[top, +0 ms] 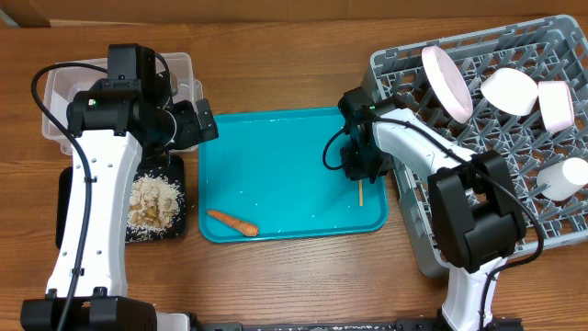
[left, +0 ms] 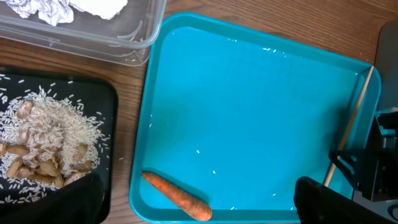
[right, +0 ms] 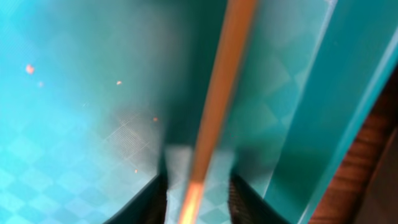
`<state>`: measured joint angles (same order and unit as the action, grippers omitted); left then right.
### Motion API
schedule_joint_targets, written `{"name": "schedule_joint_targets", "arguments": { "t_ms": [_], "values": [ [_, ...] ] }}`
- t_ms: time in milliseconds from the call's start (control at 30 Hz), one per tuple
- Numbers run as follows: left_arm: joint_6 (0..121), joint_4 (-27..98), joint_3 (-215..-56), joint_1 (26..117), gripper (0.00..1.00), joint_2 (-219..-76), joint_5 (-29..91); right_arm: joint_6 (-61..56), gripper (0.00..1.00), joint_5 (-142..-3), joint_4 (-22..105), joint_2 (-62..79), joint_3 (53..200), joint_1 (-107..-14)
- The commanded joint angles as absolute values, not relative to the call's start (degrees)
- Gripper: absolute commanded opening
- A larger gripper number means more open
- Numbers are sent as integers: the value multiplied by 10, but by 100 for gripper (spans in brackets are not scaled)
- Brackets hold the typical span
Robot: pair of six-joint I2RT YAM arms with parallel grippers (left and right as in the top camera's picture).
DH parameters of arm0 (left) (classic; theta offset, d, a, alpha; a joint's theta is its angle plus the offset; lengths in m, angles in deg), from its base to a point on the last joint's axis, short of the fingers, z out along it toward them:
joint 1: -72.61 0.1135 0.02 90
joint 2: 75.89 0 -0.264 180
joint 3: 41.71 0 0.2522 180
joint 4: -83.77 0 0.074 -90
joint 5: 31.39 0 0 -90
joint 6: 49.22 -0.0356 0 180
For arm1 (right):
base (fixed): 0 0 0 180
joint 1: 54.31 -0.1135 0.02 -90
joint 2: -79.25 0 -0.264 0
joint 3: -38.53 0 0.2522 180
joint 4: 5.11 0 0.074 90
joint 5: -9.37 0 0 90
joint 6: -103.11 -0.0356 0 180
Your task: Sort waste into correct bins and load items into the dishwasher
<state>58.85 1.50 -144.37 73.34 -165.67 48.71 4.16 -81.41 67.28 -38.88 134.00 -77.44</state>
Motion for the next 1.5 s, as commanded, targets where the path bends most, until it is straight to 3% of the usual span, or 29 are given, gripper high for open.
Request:
{"name": "schedule_joint_targets", "arguments": {
  "t_ms": [0, 100, 567, 800, 1100, 1467],
  "values": [
    [593, 17, -1447, 729, 99, -1656, 485, 25, 20, -816, 672, -395, 1325, -775],
    [593, 17, -1447, 729, 99, -1656, 485, 16, 4, -816, 673, -395, 1325, -775],
    [592, 17, -1447, 729, 100, -1656, 485, 65, 4, -830, 790, -249, 1447, -771],
    [592, 17, -1447, 729, 100, -1656, 485, 133, 4, -896, 813, -179, 1459, -709],
    [592, 17, -1447, 729, 100, -1656, 485, 181, 4, -891, 846, -191, 1394, -602],
    [592, 19, -1447, 729, 100, -1656, 485, 196, 4, -831, 813, -191, 1320, -609]
  ]
}}
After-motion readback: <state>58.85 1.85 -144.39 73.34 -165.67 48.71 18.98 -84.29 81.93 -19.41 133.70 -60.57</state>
